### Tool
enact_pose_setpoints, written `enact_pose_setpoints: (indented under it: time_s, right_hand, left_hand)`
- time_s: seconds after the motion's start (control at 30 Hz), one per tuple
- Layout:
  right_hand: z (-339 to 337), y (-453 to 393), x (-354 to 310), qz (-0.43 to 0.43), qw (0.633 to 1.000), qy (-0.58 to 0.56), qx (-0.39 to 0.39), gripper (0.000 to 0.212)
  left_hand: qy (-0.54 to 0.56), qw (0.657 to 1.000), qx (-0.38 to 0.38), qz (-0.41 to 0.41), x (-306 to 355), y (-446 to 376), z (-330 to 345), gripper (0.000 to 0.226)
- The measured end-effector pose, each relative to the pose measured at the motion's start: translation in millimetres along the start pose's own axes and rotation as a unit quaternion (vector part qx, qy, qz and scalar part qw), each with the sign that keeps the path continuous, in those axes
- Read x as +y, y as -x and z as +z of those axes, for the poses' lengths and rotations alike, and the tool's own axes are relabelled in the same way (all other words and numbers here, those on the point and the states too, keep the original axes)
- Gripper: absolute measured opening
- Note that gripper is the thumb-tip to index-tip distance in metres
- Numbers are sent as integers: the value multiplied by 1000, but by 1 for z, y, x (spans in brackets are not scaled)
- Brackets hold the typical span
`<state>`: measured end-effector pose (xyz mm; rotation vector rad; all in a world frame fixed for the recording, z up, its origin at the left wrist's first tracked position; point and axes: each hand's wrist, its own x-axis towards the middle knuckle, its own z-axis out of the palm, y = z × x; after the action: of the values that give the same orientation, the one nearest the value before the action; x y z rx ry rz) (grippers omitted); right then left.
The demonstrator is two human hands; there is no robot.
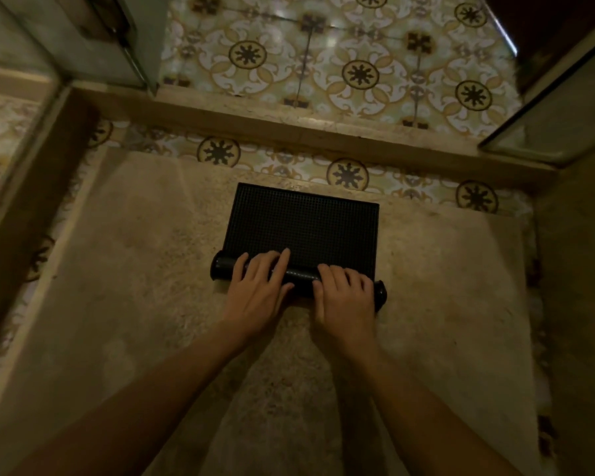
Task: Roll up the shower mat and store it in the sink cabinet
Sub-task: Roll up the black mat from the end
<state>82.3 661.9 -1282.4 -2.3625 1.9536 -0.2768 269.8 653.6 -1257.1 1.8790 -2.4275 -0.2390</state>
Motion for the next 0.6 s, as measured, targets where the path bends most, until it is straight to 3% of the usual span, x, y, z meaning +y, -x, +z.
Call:
enact_pose_setpoints:
  time_s: [0.1,0.27,0.4,0.5,0.6]
  right_hand:
    - [-2,-32,4,19,999,31,-9,39]
    - [1,-51,5,20,998,65,14,37]
    - [9,-40,-4,40,997,24,56,34]
    - [14,-24,-11,46,998,-3,35,45]
    - [10,-41,-7,58,998,-8,28,43]
  left_hand:
    - [22,999,7,22,8,-6,3,50]
    - [43,999,-8,30,0,-21,8,62]
    - [46,998,-18,43,-7,-31,8,62]
    - [67,997,-25,28,-7,-42,5,66]
    - [78,997,-24,2,0,-58,3,69]
